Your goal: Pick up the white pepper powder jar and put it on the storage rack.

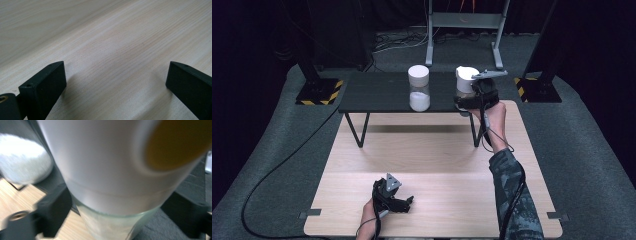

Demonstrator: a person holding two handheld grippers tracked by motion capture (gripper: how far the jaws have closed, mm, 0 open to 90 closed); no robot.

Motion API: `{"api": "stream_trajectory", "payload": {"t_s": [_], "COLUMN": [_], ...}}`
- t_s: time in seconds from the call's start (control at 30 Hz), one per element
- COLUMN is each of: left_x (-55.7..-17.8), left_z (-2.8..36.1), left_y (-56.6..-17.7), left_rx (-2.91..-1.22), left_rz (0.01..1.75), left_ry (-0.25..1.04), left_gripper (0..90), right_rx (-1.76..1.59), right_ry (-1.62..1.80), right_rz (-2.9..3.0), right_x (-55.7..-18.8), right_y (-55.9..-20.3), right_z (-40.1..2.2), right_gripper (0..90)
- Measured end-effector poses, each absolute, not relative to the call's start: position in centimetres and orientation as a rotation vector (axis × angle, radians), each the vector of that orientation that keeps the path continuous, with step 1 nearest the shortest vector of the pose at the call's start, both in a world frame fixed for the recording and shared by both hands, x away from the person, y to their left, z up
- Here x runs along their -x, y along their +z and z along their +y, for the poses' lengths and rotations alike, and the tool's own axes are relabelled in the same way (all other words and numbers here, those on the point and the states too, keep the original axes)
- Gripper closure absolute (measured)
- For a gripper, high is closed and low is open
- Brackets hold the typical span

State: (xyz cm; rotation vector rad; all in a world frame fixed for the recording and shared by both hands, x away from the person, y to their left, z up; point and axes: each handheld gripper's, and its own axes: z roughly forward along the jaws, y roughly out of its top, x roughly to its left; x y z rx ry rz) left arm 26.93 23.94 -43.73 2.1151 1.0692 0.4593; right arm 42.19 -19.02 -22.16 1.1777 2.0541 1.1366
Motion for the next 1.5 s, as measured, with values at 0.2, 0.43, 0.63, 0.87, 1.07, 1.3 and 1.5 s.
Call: {"api": "stream_trajectory", "payload": {"t_s": [0.2,0.43,0.63,0.87,1.07,1.3,1.5], "left_x": [-26.9,-26.9,-26.9,-26.9,-27.0,-27.0,-27.0], "left_z": [23.9,23.9,23.9,23.8,23.9,23.9,23.8], "left_y": [-43.7,-43.7,-43.7,-43.7,-43.7,-43.7,-43.7], "left_rx": [-2.119,-2.12,-2.119,-2.12,-2.117,-2.118,-2.118], "left_rz": [1.066,1.066,1.07,1.072,1.075,1.078,1.078], "left_ry": [0.461,0.466,0.463,0.468,0.458,0.457,0.456], "left_gripper": [3.0,2.7,2.4,2.0,1.9,1.6,1.5], "right_rx": [-1.172,-1.155,-1.13,-1.097,-1.106,-1.132,-1.145], "right_ry": [1.087,1.026,1.051,1.079,1.054,1.086,1.098], "right_rz": [2.092,2.152,2.137,2.153,2.167,2.261,2.266], "right_x": [-41.3,-39.5,-36.2,-32.0,-28.6,-26.4,-25.5], "right_y": [-21.3,-21.0,-22.9,-27.5,-33.6,-41.0,-42.8], "right_z": [-18.6,-18.9,-21.2,-24.0,-25.1,-26.7,-26.8], "right_gripper": [0.0,0.0,0.0,0.0,0.0,0.0,0.0]}}
